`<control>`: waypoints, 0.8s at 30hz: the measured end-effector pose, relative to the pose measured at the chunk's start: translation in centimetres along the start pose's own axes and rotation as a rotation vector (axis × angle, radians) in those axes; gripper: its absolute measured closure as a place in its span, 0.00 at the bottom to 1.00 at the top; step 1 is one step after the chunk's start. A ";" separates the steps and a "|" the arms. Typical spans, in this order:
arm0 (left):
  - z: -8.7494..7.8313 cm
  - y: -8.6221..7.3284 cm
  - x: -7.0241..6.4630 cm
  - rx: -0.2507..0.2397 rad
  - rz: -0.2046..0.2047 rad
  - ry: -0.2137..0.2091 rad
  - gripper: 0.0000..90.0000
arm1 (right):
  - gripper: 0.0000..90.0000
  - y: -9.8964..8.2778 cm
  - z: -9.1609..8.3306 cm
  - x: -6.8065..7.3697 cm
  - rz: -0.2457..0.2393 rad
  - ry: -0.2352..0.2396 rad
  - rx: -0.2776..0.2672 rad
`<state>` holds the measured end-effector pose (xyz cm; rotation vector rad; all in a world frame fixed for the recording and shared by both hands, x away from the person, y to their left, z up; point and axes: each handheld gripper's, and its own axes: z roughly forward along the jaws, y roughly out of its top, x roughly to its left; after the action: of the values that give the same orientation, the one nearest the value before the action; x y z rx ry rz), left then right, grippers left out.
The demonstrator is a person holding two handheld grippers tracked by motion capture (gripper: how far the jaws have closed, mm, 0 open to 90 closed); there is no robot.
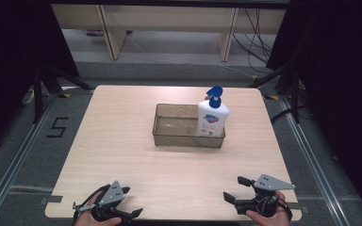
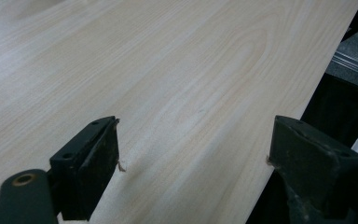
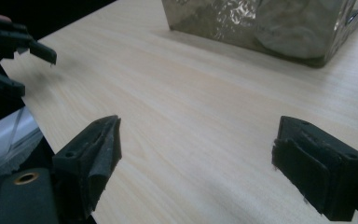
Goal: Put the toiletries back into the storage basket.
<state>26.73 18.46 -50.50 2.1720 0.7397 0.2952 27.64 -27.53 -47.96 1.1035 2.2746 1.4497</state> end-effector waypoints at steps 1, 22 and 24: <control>0.0 0.0 0.0 0.002 0.003 0.000 0.17 | 0.17 -0.1 0.1 0.1 -0.014 -0.002 -0.003; 0.2 -0.1 0.0 0.005 -0.010 0.001 0.17 | 0.17 -1.1 -0.4 0.6 -0.017 -0.008 0.051; 0.1 -0.1 -0.1 0.005 -0.008 0.006 0.17 | 0.17 -1.1 -0.4 0.5 -0.032 -0.018 0.052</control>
<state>26.68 18.41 -50.64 2.1733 0.7533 0.2965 26.55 -27.73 -48.61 1.0857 2.3191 1.3704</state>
